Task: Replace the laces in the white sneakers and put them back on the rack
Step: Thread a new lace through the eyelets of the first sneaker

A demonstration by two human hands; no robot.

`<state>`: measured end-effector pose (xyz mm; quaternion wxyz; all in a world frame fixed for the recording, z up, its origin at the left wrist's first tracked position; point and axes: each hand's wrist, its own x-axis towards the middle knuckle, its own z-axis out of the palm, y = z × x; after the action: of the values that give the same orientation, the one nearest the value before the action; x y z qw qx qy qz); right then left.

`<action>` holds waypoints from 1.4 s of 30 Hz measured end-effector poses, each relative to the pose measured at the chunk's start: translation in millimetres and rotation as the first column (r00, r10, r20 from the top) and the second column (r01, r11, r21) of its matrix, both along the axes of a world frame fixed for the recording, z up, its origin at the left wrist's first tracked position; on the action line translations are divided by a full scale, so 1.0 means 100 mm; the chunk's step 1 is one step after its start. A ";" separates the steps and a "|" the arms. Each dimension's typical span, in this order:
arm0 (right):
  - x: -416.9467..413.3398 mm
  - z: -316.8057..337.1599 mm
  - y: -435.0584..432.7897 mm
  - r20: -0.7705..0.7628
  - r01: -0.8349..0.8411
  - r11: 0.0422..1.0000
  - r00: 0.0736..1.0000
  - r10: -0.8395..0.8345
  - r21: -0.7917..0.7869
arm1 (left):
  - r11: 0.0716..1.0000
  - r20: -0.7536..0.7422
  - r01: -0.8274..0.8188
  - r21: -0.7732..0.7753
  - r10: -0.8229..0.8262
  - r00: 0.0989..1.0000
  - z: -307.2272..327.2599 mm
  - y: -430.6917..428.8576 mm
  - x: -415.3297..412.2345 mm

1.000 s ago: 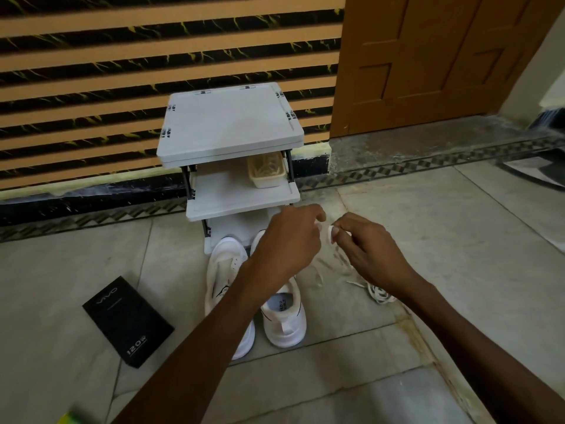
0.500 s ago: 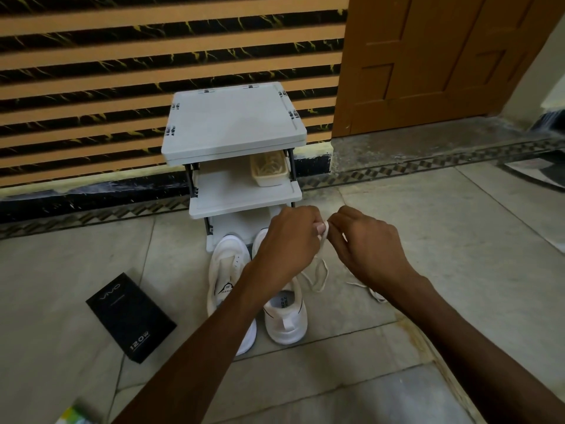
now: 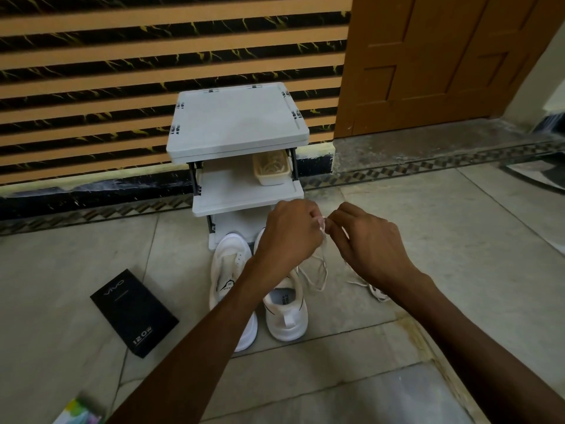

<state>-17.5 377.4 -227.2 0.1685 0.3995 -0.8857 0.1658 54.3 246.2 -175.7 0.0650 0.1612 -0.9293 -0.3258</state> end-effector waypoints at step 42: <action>-0.26 -1.19 0.49 0.726 0.212 0.977 0.669 -0.158 0.018 | 0.940 -0.591 -0.294 0.174 0.339 0.732 0.20 -0.32 0.04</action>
<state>-44.0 426.7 -346.0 -0.1649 0.2037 -0.9098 0.3219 58.5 213.8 -156.1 0.4116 0.2046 -0.8045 -0.3762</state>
